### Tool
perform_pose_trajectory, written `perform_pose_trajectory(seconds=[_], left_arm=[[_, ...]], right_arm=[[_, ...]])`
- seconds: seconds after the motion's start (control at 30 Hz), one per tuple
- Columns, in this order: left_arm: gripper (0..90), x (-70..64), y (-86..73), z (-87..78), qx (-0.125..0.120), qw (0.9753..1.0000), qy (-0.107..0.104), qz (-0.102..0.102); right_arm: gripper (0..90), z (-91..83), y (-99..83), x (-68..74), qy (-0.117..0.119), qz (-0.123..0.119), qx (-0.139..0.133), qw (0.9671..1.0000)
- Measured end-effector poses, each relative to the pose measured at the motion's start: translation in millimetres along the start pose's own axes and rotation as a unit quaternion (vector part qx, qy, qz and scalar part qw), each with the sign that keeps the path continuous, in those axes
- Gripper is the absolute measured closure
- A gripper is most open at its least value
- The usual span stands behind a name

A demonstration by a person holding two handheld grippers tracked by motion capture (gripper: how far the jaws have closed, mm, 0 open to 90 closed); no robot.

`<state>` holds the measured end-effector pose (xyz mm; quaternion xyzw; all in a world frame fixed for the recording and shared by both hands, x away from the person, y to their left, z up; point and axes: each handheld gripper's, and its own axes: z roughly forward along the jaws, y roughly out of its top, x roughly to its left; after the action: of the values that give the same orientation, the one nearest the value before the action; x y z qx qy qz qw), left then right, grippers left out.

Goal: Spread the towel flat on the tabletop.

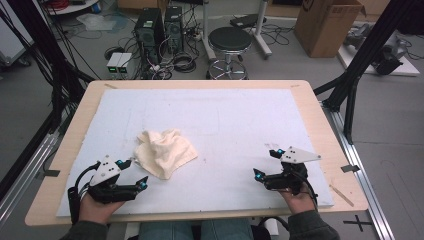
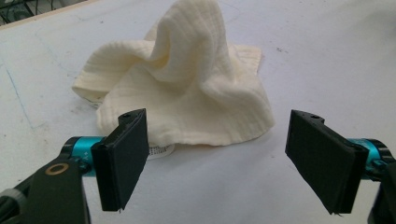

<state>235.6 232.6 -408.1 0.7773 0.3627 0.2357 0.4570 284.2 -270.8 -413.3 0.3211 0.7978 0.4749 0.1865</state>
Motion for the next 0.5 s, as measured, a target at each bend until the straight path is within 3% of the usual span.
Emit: perform_pose_trajectory(seconds=[0.5], left_arm=[[22.1, -1.4, 5.1, 1.0, -0.006, 1.0000, -0.003, -0.007]], right_arm=[[10.3, -7.0, -1.0, -0.1, 0.000, 0.000, -0.009, 1.0000]])
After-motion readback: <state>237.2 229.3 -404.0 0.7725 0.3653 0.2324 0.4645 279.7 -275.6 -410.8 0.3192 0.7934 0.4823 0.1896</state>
